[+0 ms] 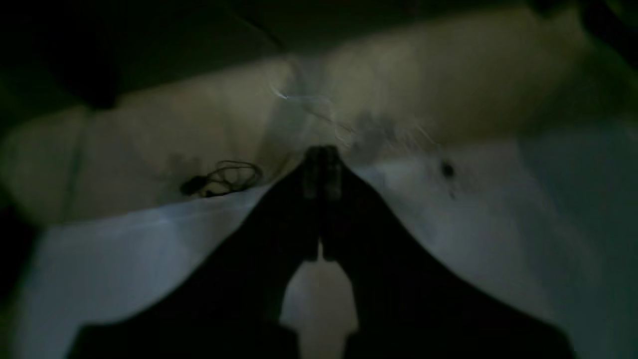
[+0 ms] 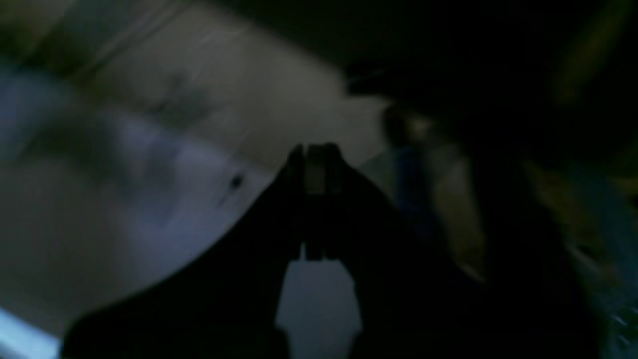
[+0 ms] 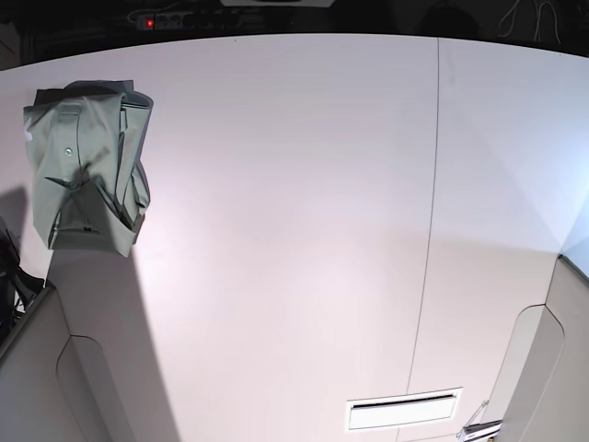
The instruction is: Fold the T-shirt properly
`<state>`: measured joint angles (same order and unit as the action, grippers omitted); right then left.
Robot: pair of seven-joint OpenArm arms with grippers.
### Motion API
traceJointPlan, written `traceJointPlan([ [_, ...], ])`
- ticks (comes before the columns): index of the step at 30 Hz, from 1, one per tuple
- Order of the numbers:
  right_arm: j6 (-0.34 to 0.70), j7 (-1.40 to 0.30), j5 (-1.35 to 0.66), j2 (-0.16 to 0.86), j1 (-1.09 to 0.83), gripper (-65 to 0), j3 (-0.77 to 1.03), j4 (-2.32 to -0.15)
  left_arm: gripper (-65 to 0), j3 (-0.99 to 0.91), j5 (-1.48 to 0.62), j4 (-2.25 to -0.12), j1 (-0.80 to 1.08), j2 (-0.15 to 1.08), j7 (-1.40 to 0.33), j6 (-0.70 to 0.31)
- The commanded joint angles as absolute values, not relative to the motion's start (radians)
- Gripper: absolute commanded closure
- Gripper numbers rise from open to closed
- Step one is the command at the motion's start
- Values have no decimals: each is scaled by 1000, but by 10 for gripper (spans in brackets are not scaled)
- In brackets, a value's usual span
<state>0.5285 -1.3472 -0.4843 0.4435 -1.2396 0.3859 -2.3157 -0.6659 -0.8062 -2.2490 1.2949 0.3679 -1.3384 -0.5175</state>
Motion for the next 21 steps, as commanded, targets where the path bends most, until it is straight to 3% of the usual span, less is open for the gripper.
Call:
traceJointPlan([
  [1,551,-1361,-533,457,-1271,0,392,-2317,0,-643,-817,-2232,1309,389,-1345,-536],
  [5,593,-1350,-628,499,-1272,0,361,-2209,0,-442,-847,-2059,1309,493,-1227,-611],
  [8,599,-1238,-622,557,-1201,0,290,-2067,0,-242,-781,-1877,1309,582,-1003,-666],
  [11,599,-1124,-590,616,-1070,0,164,-1878,0,-40,-663,-1684,1179,618,-847,-678],
  [15,599,-957,-498,636,-843,0,-43,-1562,0,186,-513,-1412,942,571,-677,-678],
  [21,597,-709,-375,596,-497,0,-375,-1050,0,406,-285,-1024,604,374,-466,-678],
])
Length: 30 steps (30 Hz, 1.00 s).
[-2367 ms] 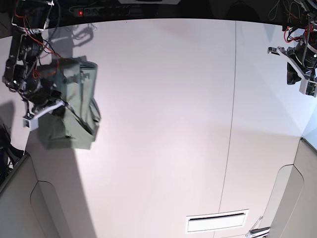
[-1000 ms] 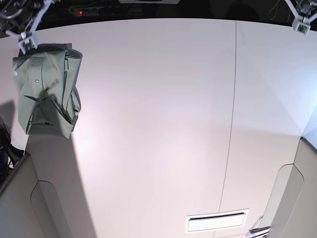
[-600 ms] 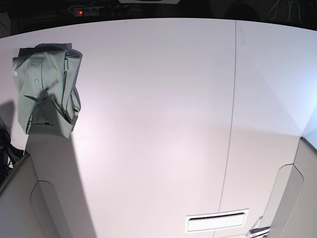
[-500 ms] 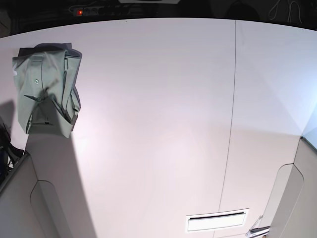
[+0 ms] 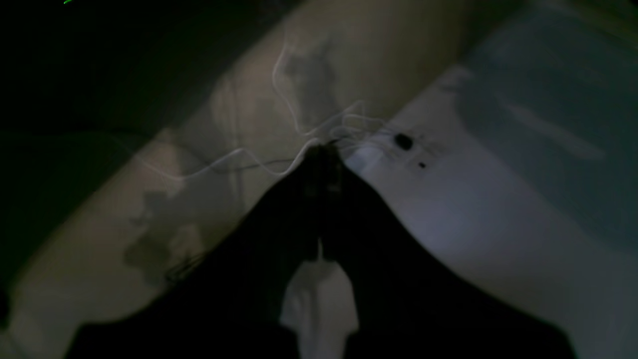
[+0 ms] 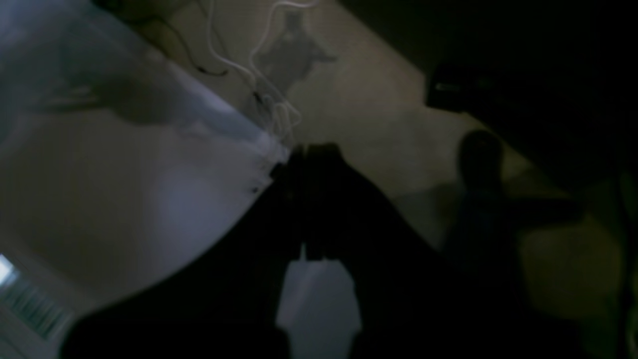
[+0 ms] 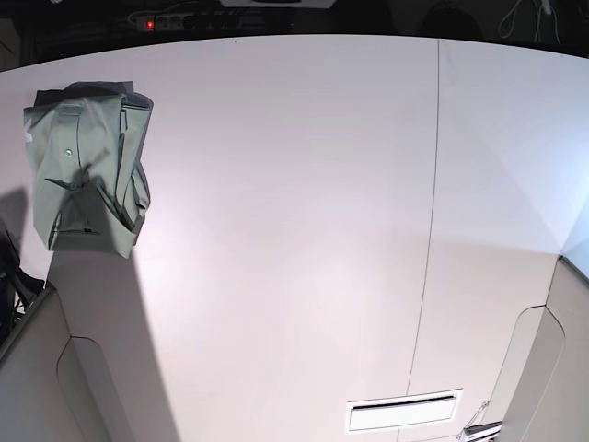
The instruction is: Fold the T-shirt properly
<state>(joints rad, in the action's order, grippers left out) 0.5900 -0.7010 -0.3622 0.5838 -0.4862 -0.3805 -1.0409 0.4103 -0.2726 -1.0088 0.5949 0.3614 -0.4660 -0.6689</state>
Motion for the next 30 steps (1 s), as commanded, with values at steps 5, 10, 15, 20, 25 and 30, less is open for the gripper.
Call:
traceJointPlan([
  [5,581,-596,-329,464,-281,0,-543,-756,0,465,-121,-723,380,209,-312,-677],
  [10,567,-567,-331,338,-179,0,-582,-665,0,464,-37,-540,227,100,-262,-577],
  [15,369,-553,-350,260,-143,0,-582,-665,0,435,-25,-489,177,81,-262,-291],
  [20,193,-517,-347,220,-122,0,-561,-665,0,289,-46,-489,178,118,-234,-113],
  [25,154,-515,-430,207,-114,0,-414,-665,0,86,-170,-489,178,136,-231,-163],
  [30,164,-515,-488,194,-113,0,-236,-665,0,-42,-221,-489,178,133,-231,-286],
])
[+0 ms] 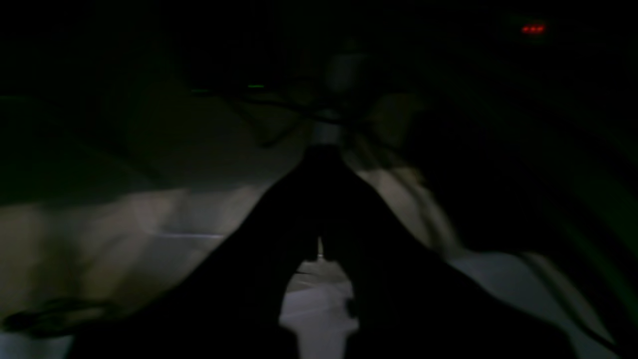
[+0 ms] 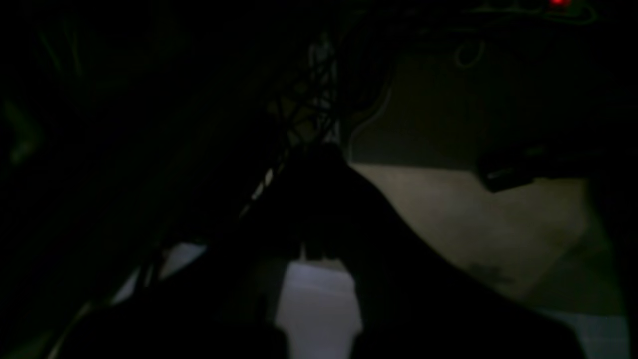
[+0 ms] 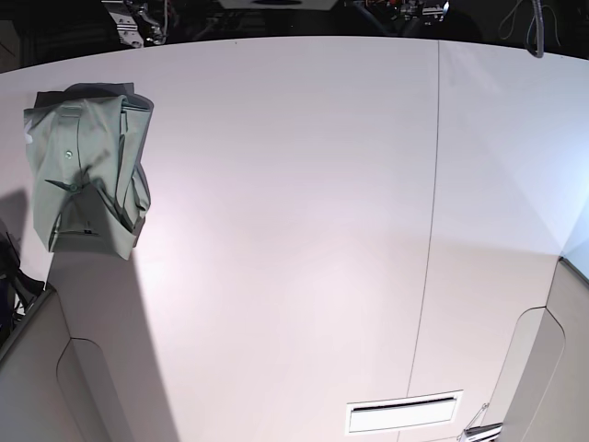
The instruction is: Fold the T-shirt properly
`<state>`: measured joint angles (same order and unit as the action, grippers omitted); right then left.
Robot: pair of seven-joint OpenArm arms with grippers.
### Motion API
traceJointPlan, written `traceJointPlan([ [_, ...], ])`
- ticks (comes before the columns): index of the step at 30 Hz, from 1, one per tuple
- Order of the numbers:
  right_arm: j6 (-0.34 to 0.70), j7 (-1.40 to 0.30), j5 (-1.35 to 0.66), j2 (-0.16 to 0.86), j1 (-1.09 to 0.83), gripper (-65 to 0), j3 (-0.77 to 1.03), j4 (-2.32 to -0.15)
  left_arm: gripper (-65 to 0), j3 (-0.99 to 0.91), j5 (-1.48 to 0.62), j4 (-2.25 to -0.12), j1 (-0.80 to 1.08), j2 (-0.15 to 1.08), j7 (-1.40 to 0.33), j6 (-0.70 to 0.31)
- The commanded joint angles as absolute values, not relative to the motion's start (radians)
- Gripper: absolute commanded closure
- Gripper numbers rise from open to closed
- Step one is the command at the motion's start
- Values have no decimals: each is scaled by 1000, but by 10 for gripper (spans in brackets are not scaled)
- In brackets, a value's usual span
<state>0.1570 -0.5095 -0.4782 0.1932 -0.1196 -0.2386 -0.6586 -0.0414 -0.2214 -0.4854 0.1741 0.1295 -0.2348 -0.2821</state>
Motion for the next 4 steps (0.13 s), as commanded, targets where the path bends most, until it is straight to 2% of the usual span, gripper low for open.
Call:
traceJointPlan([
  [1,163,-516,-487,194,-113,0,-213,-666,0,-51,-221,-489,178,133,-231,-293],
  [4,164,-515,-487,194,-113,0,-167,-666,0,-54,-221,-489,178,133,-231,-304],
])
